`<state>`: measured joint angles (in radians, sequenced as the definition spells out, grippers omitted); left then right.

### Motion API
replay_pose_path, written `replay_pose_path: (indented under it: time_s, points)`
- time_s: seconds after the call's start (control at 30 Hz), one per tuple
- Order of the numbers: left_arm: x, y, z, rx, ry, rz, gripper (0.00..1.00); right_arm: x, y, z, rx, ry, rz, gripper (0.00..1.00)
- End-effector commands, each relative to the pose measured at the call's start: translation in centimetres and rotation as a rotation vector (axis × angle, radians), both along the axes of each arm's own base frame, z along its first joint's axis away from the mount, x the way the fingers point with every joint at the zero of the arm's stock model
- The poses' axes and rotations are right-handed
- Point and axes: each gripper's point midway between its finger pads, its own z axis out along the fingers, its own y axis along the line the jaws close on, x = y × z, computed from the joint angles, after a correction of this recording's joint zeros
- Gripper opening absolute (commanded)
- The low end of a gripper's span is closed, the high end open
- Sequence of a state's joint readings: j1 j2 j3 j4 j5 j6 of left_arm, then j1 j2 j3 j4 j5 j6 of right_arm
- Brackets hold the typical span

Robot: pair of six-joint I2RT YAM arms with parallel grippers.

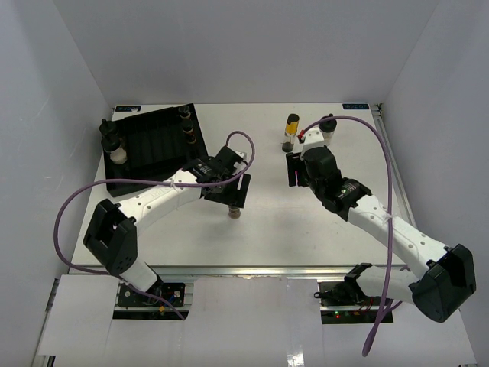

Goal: Organize the condiment bottles

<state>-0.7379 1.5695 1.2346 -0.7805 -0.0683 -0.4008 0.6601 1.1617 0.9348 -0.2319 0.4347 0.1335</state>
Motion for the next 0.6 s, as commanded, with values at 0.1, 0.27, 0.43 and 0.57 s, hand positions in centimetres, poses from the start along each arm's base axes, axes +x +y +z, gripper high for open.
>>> replay_pose_path:
  time_s: [0.1, 0.27, 0.43, 0.57]
  points:
    - [0.7, -0.2, -1.4, 0.034, -0.007, 0.029, 0.79, 0.0, -0.3, 2.8, 0.048, -0.083, 0.004, 0.71]
    - [1.3, -0.6, -2.1, 0.042, -0.015, 0.030, 0.75, -0.2, -0.3, 3.0, 0.063, -0.091, 0.011, 0.71]
    - [1.6, -0.9, -2.3, 0.044, -0.015, 0.033, 0.61, -0.4, -0.3, 2.7, 0.062, -0.090, 0.015, 0.71]
    - [1.5, -0.8, -2.4, 0.047, -0.010, 0.041, 0.45, -0.3, -0.3, 2.7, 0.064, -0.093, 0.016, 0.71]
